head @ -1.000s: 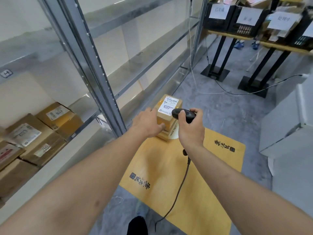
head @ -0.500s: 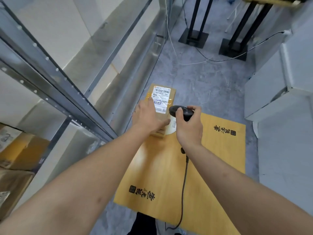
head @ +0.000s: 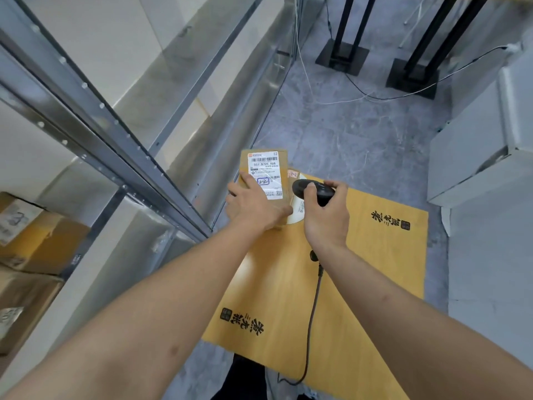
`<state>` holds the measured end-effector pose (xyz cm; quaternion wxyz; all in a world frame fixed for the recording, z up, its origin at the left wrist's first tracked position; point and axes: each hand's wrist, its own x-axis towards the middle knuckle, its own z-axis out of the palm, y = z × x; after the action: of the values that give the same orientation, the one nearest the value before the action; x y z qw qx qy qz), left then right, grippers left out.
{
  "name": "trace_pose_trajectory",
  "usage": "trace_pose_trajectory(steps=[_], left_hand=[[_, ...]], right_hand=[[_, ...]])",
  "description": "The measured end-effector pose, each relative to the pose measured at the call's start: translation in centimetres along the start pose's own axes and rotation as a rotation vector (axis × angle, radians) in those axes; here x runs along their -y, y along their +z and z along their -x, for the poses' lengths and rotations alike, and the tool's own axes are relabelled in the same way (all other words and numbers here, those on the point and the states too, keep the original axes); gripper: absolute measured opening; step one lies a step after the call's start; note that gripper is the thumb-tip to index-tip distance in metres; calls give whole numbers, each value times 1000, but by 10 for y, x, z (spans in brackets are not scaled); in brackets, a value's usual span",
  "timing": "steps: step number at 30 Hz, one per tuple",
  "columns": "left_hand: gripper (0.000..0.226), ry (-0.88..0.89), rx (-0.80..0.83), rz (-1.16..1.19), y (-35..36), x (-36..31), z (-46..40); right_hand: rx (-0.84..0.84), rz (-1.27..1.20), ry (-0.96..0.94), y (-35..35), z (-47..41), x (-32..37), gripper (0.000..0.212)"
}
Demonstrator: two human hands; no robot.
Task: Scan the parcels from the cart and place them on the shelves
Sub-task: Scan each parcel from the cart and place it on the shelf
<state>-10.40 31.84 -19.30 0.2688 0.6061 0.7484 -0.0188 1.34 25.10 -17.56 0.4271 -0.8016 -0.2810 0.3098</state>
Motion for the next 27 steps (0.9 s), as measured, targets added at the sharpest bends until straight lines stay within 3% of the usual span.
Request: trace_pose_trajectory(steps=[4, 8, 11, 19, 27], left_hand=[[143, -37, 1, 72, -1, 10, 7], [88, 66, -73, 220, -7, 29, 9], [69, 31, -56, 397, -1, 46, 3], [76, 125, 250, 813, 6, 71, -14], [80, 131, 370, 893, -2, 87, -21]], right_hand=[[21, -12, -9, 1, 3, -1, 30], [42, -17, -20, 2, 8, -4, 30], [57, -3, -36, 5, 11, -5, 29], [50, 18, -58, 14, 14, 2, 31], [24, 8, -73, 24, 24, 13, 29]])
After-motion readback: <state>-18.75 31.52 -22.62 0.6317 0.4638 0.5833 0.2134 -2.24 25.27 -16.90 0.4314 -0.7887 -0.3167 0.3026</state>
